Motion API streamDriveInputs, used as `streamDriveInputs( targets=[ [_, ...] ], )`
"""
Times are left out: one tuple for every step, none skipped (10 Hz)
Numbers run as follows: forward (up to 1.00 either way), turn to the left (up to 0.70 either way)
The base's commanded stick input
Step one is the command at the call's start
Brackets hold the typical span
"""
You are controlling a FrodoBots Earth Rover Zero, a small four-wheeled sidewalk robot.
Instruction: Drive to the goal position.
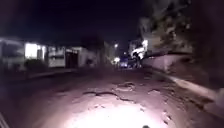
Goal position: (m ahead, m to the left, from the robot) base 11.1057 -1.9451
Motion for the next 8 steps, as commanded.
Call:
streamDriveInputs(
  targets=[
    [0.7, 0.0],
    [0.7, 0.0],
    [0.7, 0.0],
    [0.7, 0.18],
    [0.7, 0.35],
    [0.7, 0.3],
    [0.7, 0.15],
    [0.7, 0.0]
  ],
)
